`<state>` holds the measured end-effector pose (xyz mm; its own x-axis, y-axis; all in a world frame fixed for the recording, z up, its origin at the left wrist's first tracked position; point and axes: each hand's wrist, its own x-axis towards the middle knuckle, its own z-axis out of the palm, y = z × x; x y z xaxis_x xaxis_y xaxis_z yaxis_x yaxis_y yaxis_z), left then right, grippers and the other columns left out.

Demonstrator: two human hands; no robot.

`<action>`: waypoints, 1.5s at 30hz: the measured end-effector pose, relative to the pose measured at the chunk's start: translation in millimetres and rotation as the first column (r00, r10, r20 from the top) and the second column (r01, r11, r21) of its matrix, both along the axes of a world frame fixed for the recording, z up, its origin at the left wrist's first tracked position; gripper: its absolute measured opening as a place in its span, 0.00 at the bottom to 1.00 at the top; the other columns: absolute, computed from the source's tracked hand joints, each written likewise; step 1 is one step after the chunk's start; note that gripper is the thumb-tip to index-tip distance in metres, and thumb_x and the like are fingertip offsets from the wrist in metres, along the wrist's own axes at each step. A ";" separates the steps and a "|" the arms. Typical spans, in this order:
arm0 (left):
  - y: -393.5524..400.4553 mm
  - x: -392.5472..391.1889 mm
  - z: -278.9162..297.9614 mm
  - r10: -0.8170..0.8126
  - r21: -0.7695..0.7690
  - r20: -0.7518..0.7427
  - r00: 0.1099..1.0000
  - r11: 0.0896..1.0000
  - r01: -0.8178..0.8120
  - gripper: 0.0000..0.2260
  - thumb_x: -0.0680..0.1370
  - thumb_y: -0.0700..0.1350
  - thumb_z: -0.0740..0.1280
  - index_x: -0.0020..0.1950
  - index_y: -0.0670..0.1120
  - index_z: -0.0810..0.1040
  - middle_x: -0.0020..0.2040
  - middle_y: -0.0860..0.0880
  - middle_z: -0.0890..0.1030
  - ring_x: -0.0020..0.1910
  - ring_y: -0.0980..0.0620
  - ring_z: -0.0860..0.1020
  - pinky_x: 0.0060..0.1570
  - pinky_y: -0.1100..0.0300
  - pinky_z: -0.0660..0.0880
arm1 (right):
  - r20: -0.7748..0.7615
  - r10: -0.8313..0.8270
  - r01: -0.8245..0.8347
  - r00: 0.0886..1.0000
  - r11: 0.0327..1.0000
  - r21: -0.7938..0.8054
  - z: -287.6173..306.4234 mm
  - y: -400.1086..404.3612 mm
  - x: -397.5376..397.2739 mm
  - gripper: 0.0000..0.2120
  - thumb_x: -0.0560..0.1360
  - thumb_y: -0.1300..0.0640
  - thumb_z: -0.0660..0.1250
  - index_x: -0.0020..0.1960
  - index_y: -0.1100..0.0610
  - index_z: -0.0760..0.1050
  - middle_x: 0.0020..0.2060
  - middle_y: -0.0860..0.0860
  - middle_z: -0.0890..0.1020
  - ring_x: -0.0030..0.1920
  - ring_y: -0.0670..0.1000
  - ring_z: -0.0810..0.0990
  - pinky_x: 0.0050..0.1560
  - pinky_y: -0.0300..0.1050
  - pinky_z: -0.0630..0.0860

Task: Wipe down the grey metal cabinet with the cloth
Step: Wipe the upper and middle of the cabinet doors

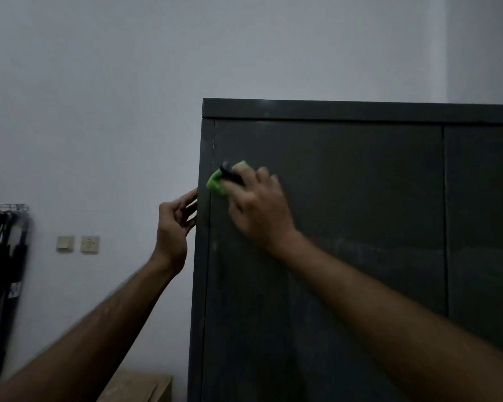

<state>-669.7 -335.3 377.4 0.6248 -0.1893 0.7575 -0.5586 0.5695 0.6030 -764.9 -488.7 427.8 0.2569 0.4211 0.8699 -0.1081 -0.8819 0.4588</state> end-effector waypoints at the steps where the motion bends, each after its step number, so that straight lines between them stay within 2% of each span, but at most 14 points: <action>1: 0.1 0.0 -1.0 -0.006 0.013 0.002 1.000 1.000 0.006 0.27 0.86 0.49 0.44 0.75 0.44 0.75 0.71 0.46 0.81 0.72 0.47 0.77 0.70 0.49 0.75 | -0.062 0.013 -0.019 0.998 0.996 -0.085 -18.0 4.4 5.6 0.19 0.76 0.53 0.67 0.66 0.50 0.78 0.66 0.56 0.76 0.54 0.59 0.74 0.49 0.54 0.73; 5: 2.1 -0.9 -2.7 0.005 0.051 0.036 0.999 0.999 -0.006 0.29 0.84 0.53 0.46 0.79 0.43 0.71 0.74 0.45 0.78 0.73 0.46 0.76 0.74 0.45 0.72 | -0.322 -0.157 -0.058 0.934 0.821 -0.568 -25.5 -1.4 -3.3 0.17 0.77 0.47 0.68 0.65 0.49 0.79 0.68 0.54 0.76 0.56 0.56 0.75 0.51 0.52 0.73; 9: -1.6 -4.3 -3.5 0.036 0.043 0.066 0.997 0.998 -0.039 0.26 0.86 0.49 0.45 0.79 0.41 0.71 0.74 0.46 0.78 0.74 0.48 0.75 0.77 0.43 0.69 | 0.018 -0.001 0.000 1.000 0.998 0.064 -5.6 -1.1 -3.9 0.20 0.76 0.53 0.67 0.67 0.49 0.78 0.67 0.55 0.76 0.54 0.58 0.74 0.50 0.55 0.73; 10: -2.2 -5.9 -4.2 0.039 0.040 0.073 0.997 0.998 -0.042 0.28 0.83 0.51 0.47 0.79 0.41 0.70 0.74 0.46 0.78 0.74 0.48 0.75 0.76 0.45 0.71 | 0.022 0.016 -0.017 1.000 0.999 0.046 -18.9 2.5 -0.3 0.20 0.75 0.53 0.68 0.67 0.48 0.77 0.68 0.55 0.76 0.54 0.59 0.74 0.51 0.55 0.73; 13: -1.6 -8.5 -4.3 0.064 0.054 0.107 0.992 0.996 -0.070 0.33 0.78 0.54 0.49 0.79 0.41 0.70 0.75 0.46 0.77 0.74 0.48 0.75 0.75 0.46 0.72 | -0.314 -0.109 -0.081 0.943 0.841 -0.535 -60.6 -3.3 -0.1 0.17 0.75 0.46 0.70 0.63 0.47 0.80 0.68 0.54 0.76 0.57 0.57 0.75 0.53 0.53 0.72; 15: -1.9 -8.6 -4.1 0.071 0.057 0.120 0.990 0.995 -0.078 0.32 0.78 0.54 0.48 0.79 0.42 0.70 0.75 0.47 0.77 0.74 0.48 0.75 0.75 0.45 0.71 | -0.285 -0.193 -0.038 0.939 0.764 -0.644 -43.2 -18.8 -9.1 0.16 0.75 0.44 0.70 0.62 0.46 0.81 0.68 0.54 0.77 0.57 0.56 0.75 0.53 0.51 0.72; 18: -3.9 -10.2 -7.8 0.091 0.073 0.164 0.982 0.992 -0.104 0.28 0.79 0.52 0.50 0.77 0.49 0.72 0.74 0.52 0.78 0.73 0.53 0.75 0.74 0.47 0.73 | -0.046 -0.031 0.026 0.998 0.994 -0.108 -18.4 -26.3 -14.2 0.18 0.75 0.51 0.67 0.64 0.48 0.80 0.66 0.54 0.78 0.53 0.59 0.75 0.49 0.53 0.72; 20: -5.9 -11.3 -13.7 0.164 0.110 0.241 0.957 0.975 -0.194 0.27 0.81 0.50 0.51 0.80 0.48 0.68 0.77 0.50 0.74 0.75 0.52 0.73 0.75 0.45 0.72 | 0.062 0.011 -0.016 0.998 0.996 0.085 -36.9 -21.4 -10.3 0.19 0.75 0.53 0.66 0.65 0.50 0.79 0.66 0.55 0.77 0.52 0.60 0.74 0.48 0.54 0.71; 25: -9.5 -8.6 -36.9 0.384 0.147 0.434 0.815 0.863 -0.484 0.33 0.82 0.53 0.56 0.86 0.46 0.54 0.85 0.47 0.59 0.82 0.50 0.62 0.80 0.43 0.64 | -0.289 -0.142 -0.055 0.947 0.813 -0.580 -59.3 -42.5 -28.4 0.15 0.76 0.47 0.68 0.61 0.48 0.81 0.67 0.55 0.77 0.55 0.57 0.73 0.51 0.52 0.71; 30: -19.8 0.8 -52.7 0.461 0.137 0.544 0.701 0.776 -0.616 0.37 0.81 0.57 0.56 0.87 0.46 0.49 0.87 0.48 0.49 0.85 0.53 0.50 0.83 0.48 0.54 | 0.089 0.010 -0.020 0.996 0.992 0.121 -40.4 -44.6 -40.8 0.18 0.75 0.54 0.68 0.64 0.49 0.82 0.66 0.56 0.79 0.50 0.61 0.77 0.48 0.55 0.73; 34: -25.3 4.4 -55.4 0.499 0.099 0.569 0.653 0.747 -0.657 0.38 0.81 0.59 0.55 0.87 0.45 0.48 0.87 0.47 0.47 0.86 0.53 0.48 0.84 0.48 0.52 | -0.288 -0.080 -0.066 0.954 0.883 -0.464 -86.4 -53.9 -47.8 0.15 0.77 0.50 0.66 0.62 0.50 0.82 0.65 0.55 0.80 0.52 0.58 0.78 0.49 0.54 0.74; 36: -23.8 8.2 -55.8 0.540 0.071 0.639 0.548 0.668 -0.741 0.38 0.81 0.59 0.56 0.87 0.45 0.48 0.87 0.47 0.44 0.86 0.52 0.46 0.83 0.49 0.50 | -0.267 -0.116 -0.045 0.957 0.847 -0.530 -62.7 -71.2 -59.4 0.15 0.75 0.51 0.68 0.61 0.51 0.82 0.64 0.56 0.81 0.50 0.58 0.78 0.48 0.53 0.75; 41: -29.2 9.7 -56.9 0.514 -0.152 0.850 0.113 0.444 -0.883 0.36 0.82 0.58 0.58 0.85 0.40 0.57 0.86 0.42 0.52 0.86 0.42 0.48 0.84 0.43 0.45 | 0.140 -0.023 0.002 0.990 0.989 0.146 -62.5 -69.7 -51.1 0.18 0.75 0.54 0.68 0.65 0.51 0.81 0.64 0.57 0.79 0.50 0.61 0.76 0.47 0.56 0.73; 45: -35.4 14.0 -53.8 0.375 -0.195 0.927 -0.017 0.445 -0.874 0.35 0.82 0.58 0.57 0.85 0.41 0.58 0.86 0.42 0.54 0.86 0.43 0.51 0.84 0.42 0.49 | -0.200 -0.043 -0.033 0.979 0.933 -0.357 -92.6 -83.2 -62.8 0.18 0.75 0.52 0.69 0.64 0.52 0.81 0.64 0.59 0.80 0.51 0.60 0.77 0.47 0.54 0.73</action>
